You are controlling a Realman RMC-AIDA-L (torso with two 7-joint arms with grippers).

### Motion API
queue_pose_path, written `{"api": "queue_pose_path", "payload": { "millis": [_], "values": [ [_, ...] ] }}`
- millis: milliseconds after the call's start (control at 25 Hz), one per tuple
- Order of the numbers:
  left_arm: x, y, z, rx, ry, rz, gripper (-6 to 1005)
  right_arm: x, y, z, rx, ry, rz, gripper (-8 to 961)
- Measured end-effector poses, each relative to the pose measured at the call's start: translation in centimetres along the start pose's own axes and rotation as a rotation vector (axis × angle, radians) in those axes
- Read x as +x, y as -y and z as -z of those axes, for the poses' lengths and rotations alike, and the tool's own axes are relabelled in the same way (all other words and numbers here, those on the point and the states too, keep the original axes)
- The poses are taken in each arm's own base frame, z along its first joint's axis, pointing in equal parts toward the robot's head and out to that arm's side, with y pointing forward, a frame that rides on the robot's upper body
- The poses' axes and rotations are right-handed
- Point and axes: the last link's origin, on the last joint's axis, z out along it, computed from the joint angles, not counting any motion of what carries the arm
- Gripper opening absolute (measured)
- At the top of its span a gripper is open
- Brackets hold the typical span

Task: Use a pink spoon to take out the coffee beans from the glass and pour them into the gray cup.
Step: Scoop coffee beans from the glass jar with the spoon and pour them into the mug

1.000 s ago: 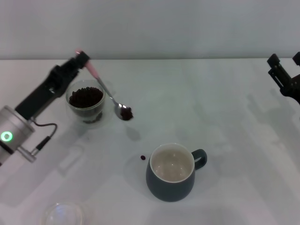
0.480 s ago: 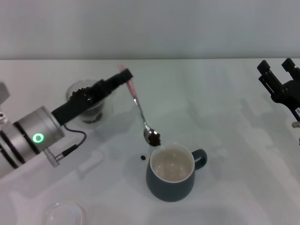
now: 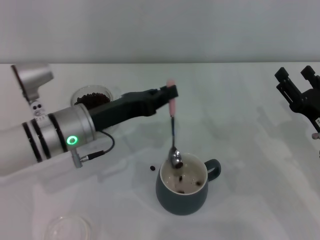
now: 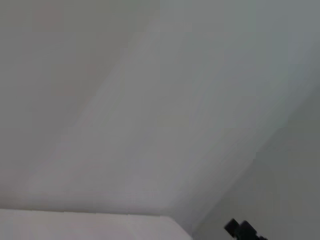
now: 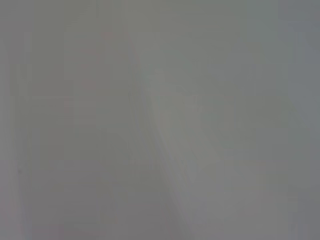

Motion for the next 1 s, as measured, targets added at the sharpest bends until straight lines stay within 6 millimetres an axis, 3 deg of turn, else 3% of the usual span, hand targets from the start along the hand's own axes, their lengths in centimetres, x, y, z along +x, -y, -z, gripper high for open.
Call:
{"api": "queue_pose_path", "payload": {
  "millis": [640, 800, 1000],
  "values": [
    [-0.5, -3.1, -1.5, -0.173, 0.103, -0.181, 127, 0.5, 0.5, 1.3, 0.033, -0.019, -0.007, 815],
    [-0.3, -3.1, -0.8, -0.179, 0.065, -0.200, 127, 0.5, 0.4, 1.3, 0.033, -0.020, -0.011, 815],
    [1.2, -2.6, 1.5, -0.150, -0.100, -0.149, 128, 0.7, 0.3, 1.5, 0.034, -0.023, -0.013, 815]
  ]
}}
